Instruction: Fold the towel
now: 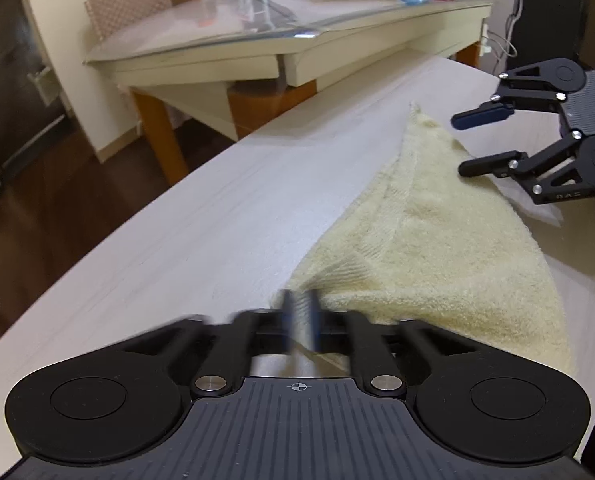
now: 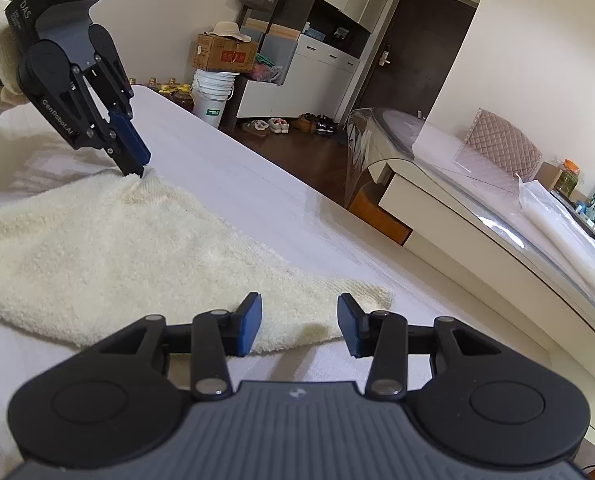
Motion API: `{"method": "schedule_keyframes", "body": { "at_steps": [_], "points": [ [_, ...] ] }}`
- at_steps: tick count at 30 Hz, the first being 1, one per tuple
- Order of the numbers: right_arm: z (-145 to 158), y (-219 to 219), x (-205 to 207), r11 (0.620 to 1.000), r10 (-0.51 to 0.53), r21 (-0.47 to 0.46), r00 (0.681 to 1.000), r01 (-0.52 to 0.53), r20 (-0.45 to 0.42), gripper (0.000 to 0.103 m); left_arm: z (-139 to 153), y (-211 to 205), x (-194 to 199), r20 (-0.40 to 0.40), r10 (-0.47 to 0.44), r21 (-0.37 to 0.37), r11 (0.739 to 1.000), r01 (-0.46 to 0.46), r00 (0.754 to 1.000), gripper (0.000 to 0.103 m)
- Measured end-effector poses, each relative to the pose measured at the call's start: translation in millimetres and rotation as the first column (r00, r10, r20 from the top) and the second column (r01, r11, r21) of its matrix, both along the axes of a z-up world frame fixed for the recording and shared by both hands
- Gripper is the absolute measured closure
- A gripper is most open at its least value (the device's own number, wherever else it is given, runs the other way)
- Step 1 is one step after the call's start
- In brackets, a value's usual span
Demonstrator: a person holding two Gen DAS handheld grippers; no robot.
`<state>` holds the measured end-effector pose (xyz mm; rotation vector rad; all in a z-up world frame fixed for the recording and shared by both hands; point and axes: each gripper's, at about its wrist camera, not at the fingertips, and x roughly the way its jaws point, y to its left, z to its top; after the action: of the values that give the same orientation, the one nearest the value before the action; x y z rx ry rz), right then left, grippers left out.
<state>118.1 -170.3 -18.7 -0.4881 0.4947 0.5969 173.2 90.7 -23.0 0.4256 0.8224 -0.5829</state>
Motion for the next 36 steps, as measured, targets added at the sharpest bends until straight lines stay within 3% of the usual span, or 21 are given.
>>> {"method": "schedule_keyframes", "body": {
  "at_steps": [5, 8, 12, 20, 24, 33, 36],
  "points": [
    [-2.3, 4.1, -0.9, 1.000, 0.006, -0.011, 1.000, -0.006, 0.004, 0.058, 9.4, 0.0, 11.9, 0.021, 0.001, -0.043, 0.999, 0.000, 1.000, 0.102],
    [-3.4, 4.0, -1.5, 1.000, 0.005, -0.011, 1.000, -0.005, 0.008, 0.057, 11.4, -1.8, 17.1, -0.020, -0.089, -0.063, 0.994, 0.087, 0.996, 0.098],
    [-4.4, 3.1, -1.6, 1.000, 0.005, -0.008, 1.000, -0.005, 0.007, 0.057, 9.2, -5.8, 16.0, -0.038, -0.173, -0.048, 0.984, 0.171, 0.984, 0.090],
    [-5.6, 2.6, -1.1, 1.000, -0.002, 0.002, 1.000, 0.002, 0.006, 0.056, -1.1, -16.3, 25.5, -0.086, -0.308, 0.018, 0.951, 0.310, 0.948, 0.085],
    [-6.1, 2.3, -0.7, 1.000, -0.002, 0.004, 1.000, 0.002, 0.005, 0.056, -1.7, -18.9, 29.1, -0.157, -0.336, 0.020, 0.939, 0.343, 0.929, 0.093],
    [-7.0, 1.1, -0.7, 1.000, -0.005, 0.010, 1.000, 0.005, 0.006, 0.055, 14.1, -28.3, 25.0, -0.034, -0.349, 0.060, 0.935, 0.351, 0.936, 0.098],
    [-7.2, 1.1, -1.4, 1.000, -0.008, 0.010, 1.000, 0.008, 0.008, 0.055, 8.2, -31.8, 33.6, -0.033, -0.327, 0.096, 0.939, 0.329, 0.944, 0.097]
  ]
}}
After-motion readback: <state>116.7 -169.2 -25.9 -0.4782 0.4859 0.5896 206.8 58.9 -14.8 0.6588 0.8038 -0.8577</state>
